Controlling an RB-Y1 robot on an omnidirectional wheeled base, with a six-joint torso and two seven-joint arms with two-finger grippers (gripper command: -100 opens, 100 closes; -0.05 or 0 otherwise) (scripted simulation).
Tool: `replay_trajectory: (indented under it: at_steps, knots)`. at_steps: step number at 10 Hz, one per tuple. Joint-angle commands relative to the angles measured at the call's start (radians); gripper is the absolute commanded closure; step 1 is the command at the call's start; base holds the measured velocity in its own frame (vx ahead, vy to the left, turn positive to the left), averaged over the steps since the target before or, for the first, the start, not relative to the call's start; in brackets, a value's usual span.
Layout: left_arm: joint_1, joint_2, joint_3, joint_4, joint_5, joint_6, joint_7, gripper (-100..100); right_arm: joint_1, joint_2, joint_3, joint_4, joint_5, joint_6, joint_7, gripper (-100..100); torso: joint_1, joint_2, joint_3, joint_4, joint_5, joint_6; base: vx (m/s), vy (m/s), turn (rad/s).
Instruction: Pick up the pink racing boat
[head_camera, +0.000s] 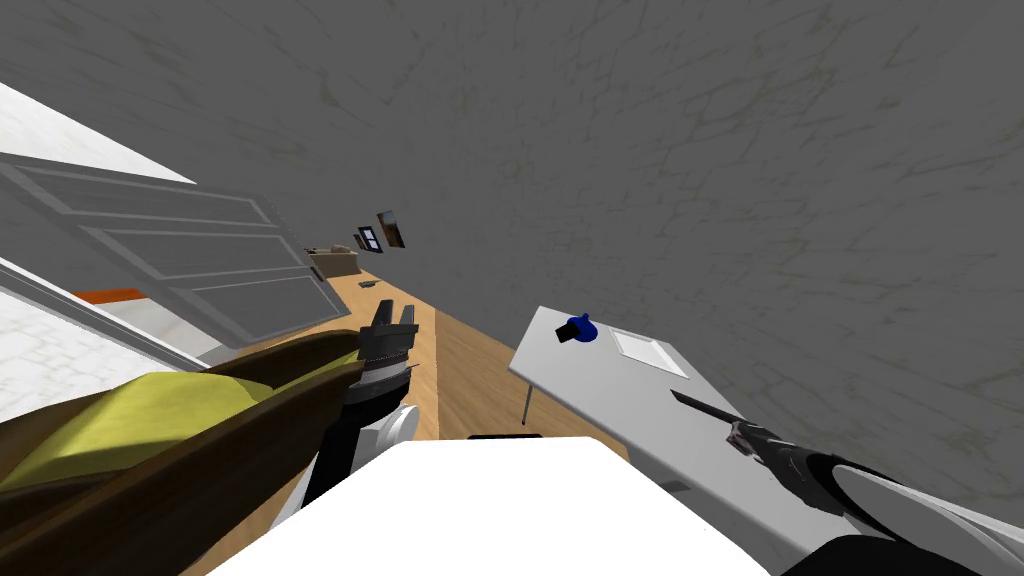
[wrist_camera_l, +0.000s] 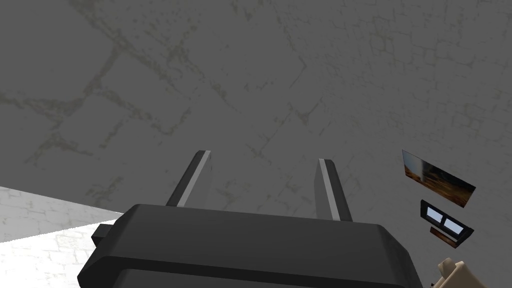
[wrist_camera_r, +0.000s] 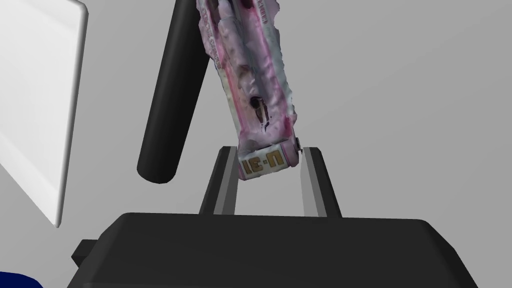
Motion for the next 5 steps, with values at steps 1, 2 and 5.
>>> replay_trajectory:
  at_steps: [1, 2, 5]
  knots:
    - [0.000, 0.000, 0.000, 0.000, 0.000, 0.000, 0.000, 0, 0.000, 0.000, 0.000, 0.000, 0.000, 0.000, 0.000, 100, 0.000, 0.000, 0.000, 0.000, 0.000, 0.000, 0.000, 0.000, 0.000]
    - [0.000, 0.000, 0.000, 0.000, 0.000, 0.000, 0.000, 0, 0.000, 0.000, 0.000, 0.000, 0.000, 0.000, 0.000, 100, 0.000, 0.000, 0.000, 0.000, 0.000, 0.000, 0.000, 0.000, 0.000]
    - [0.000, 0.000, 0.000, 0.000, 0.000, 0.000, 0.000, 0, 0.049, 0.000, -0.019, -0.002, -0.017, 0.015, -0.022, 100, 0.000, -0.001, -0.001, -0.001, 0.000, 0.000, -0.025, -0.004, 0.124]
